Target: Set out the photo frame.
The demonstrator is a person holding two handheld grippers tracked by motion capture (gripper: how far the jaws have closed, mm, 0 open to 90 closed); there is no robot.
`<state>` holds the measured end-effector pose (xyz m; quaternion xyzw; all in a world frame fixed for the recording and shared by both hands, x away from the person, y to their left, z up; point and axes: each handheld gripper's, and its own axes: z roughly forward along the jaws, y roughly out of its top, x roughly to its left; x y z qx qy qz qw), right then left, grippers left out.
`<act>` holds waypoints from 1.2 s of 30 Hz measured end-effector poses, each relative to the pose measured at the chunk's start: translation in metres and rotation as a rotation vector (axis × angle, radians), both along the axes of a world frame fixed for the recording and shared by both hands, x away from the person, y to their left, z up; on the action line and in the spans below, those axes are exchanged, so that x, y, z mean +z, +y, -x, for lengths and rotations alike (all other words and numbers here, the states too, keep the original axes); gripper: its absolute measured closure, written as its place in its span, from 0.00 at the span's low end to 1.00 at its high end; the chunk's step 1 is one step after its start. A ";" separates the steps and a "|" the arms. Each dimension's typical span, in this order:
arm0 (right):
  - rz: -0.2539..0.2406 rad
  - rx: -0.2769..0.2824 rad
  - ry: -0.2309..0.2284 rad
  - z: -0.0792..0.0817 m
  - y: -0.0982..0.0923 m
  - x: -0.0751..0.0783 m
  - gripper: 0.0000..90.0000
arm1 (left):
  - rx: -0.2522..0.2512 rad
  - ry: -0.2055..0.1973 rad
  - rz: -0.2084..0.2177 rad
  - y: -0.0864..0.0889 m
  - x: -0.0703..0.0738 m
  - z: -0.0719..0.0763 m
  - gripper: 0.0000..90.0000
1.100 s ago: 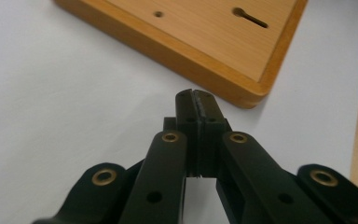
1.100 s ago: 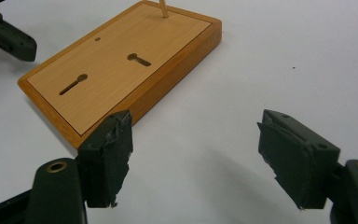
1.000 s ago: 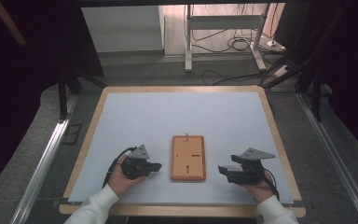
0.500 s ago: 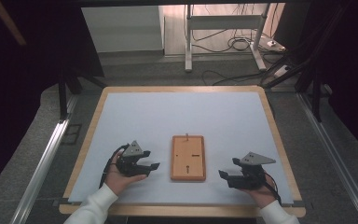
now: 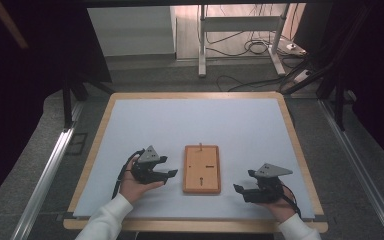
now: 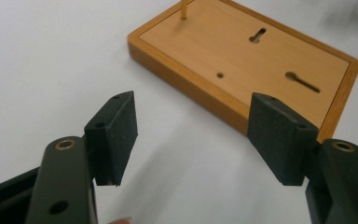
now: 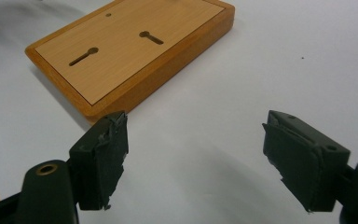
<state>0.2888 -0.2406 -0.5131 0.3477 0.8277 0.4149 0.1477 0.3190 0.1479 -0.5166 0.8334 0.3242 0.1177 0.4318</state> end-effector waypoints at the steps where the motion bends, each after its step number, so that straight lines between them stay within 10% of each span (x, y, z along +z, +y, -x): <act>1: 0.004 0.002 -0.001 0.001 0.000 0.000 0.24 | 0.001 0.000 0.001 -0.002 0.001 -0.001 0.37; 36: -0.023 -0.038 -0.022 0.000 -0.012 0.006 0.24 | -0.071 0.013 -0.017 -0.044 0.015 -0.055 0.41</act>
